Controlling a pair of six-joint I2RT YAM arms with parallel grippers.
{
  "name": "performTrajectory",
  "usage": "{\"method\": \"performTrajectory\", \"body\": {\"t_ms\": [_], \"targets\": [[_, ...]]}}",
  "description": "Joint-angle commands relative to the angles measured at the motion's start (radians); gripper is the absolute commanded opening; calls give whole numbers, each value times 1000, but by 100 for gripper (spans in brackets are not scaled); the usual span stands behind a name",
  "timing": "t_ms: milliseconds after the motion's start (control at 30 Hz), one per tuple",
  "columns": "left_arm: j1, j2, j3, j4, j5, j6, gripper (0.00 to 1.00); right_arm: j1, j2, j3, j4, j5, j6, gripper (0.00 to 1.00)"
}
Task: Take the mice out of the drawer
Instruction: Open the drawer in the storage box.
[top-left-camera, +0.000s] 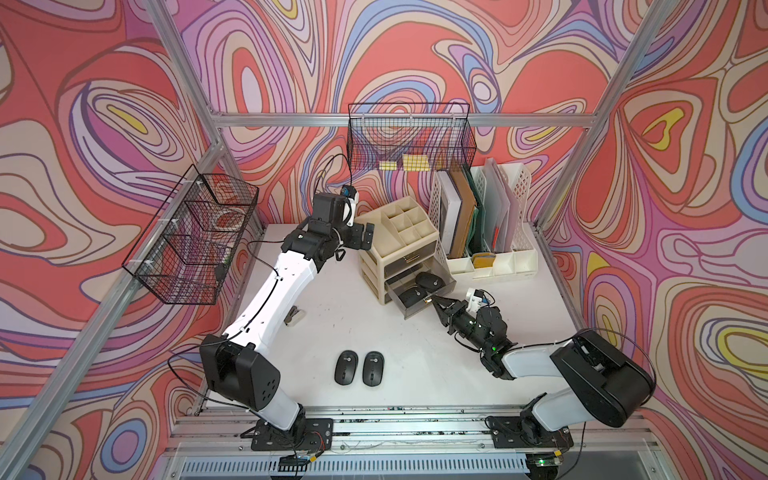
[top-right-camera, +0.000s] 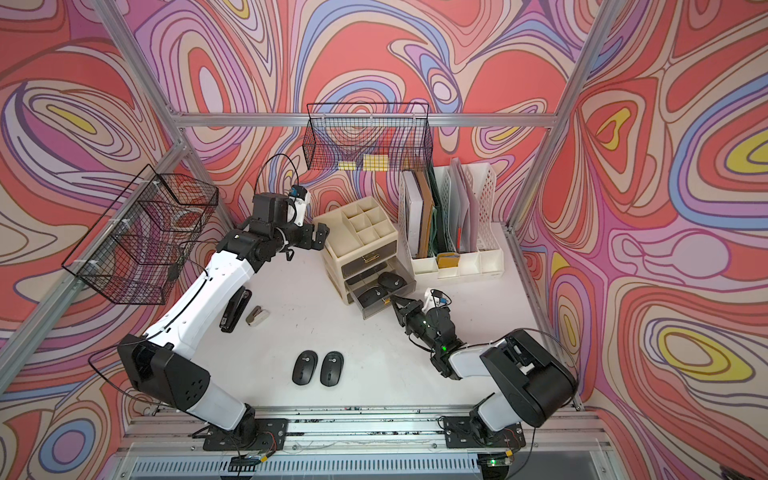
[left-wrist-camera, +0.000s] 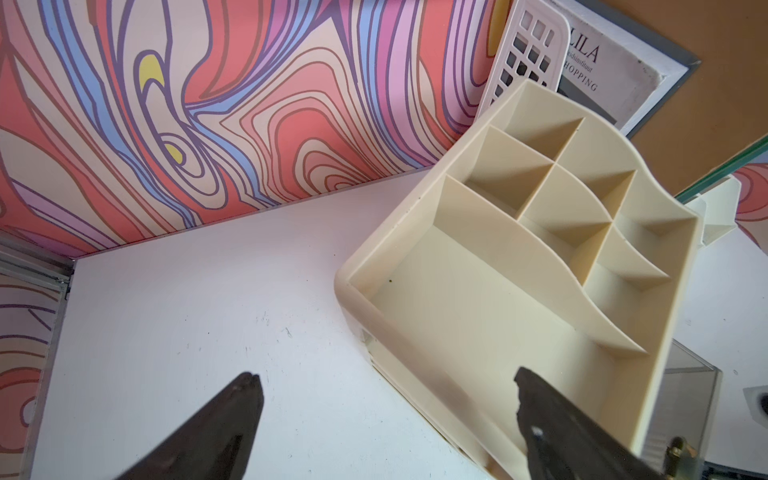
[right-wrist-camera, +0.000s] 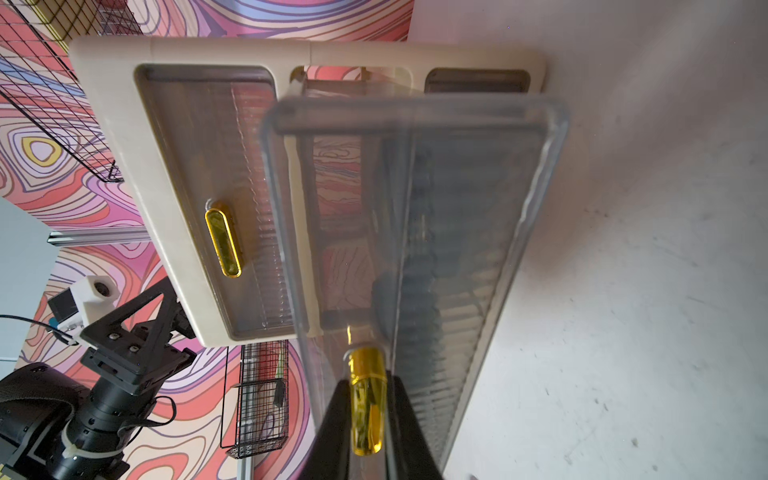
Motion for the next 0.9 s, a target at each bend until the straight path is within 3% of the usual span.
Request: {"method": "performTrajectory", "body": {"t_ms": [0,133,400,600,867], "targets": [[5,-13,6,-20,-6,0,99,4,-48,-26,-160,17,-37,18],[5,-11,7,-19,0,-1,99,4,-89,-20,-240,24,-52,33],[5,-22,7,-20,-3,3,99,3,-159,-27,-337,45,-99,44],[5,-46,21,-34,13,30,99,4,-355,42,-671,78,-288,60],[-10,-43,149,-159,173,23,99,3,-534,216,-1082,125,-571,74]]}}
